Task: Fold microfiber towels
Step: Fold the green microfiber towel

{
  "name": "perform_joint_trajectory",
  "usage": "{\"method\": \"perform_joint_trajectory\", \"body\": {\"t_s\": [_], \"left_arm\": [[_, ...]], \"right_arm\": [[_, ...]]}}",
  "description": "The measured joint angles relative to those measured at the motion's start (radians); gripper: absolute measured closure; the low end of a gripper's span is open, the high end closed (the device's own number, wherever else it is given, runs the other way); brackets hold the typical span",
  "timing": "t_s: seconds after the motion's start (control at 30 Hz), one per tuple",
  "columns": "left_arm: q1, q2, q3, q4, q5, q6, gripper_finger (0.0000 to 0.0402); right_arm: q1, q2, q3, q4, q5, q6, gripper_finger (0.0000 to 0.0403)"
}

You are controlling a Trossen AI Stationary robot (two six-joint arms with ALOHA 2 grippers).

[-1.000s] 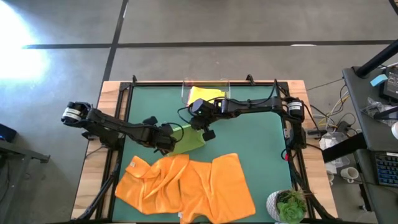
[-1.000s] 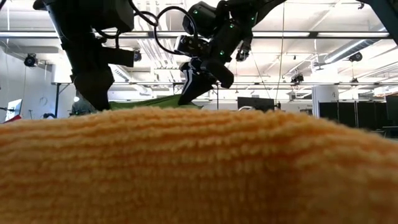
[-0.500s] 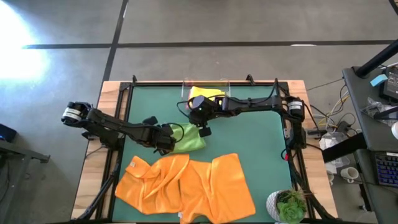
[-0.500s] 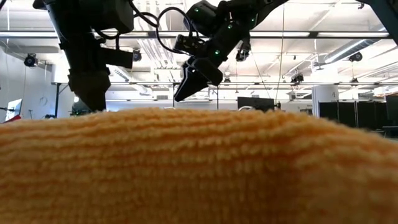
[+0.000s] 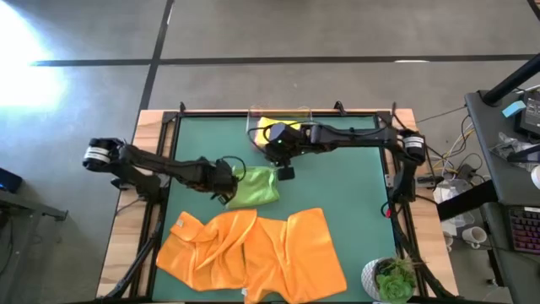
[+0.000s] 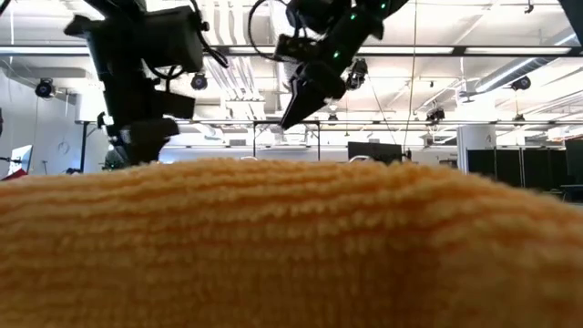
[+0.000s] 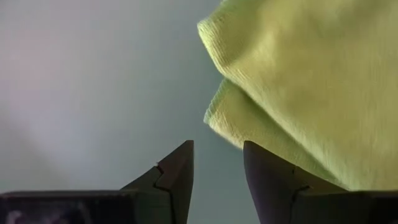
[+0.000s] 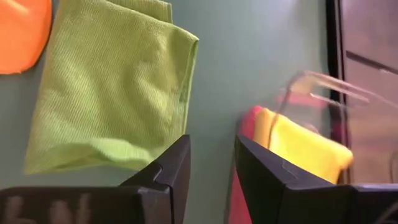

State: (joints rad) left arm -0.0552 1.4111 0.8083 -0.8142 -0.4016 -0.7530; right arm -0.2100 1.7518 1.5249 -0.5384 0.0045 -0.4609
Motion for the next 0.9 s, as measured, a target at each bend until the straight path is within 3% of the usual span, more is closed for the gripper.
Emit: {"method": "perform_joint_trajectory", "body": {"t_s": [0.27, 0.47, 0.7, 0.9], "left_arm": [[0.175, -0.09, 0.0, 0.089, 0.052, 0.034, 0.0276], [0.312, -0.136, 0.0, 0.133, 0.204, 0.036, 0.0276], [0.432, -0.101, -0.014, 0.26, 0.427, 0.057, 0.0276], [0.449, -0.037, -0.015, 0.288, 0.453, 0.063, 0.0276]], "right_arm": [[-0.075, -0.12, 0.0, -0.151, 0.0, 0.076, 0.0284], [-0.121, -0.182, 0.0, -0.257, -0.001, 0.084, 0.0284], [-0.162, -0.212, 0.0, -0.367, -0.001, 0.069, 0.0284], [-0.185, -0.213, 0.0, -0.403, -0.001, 0.055, 0.0284]]}}
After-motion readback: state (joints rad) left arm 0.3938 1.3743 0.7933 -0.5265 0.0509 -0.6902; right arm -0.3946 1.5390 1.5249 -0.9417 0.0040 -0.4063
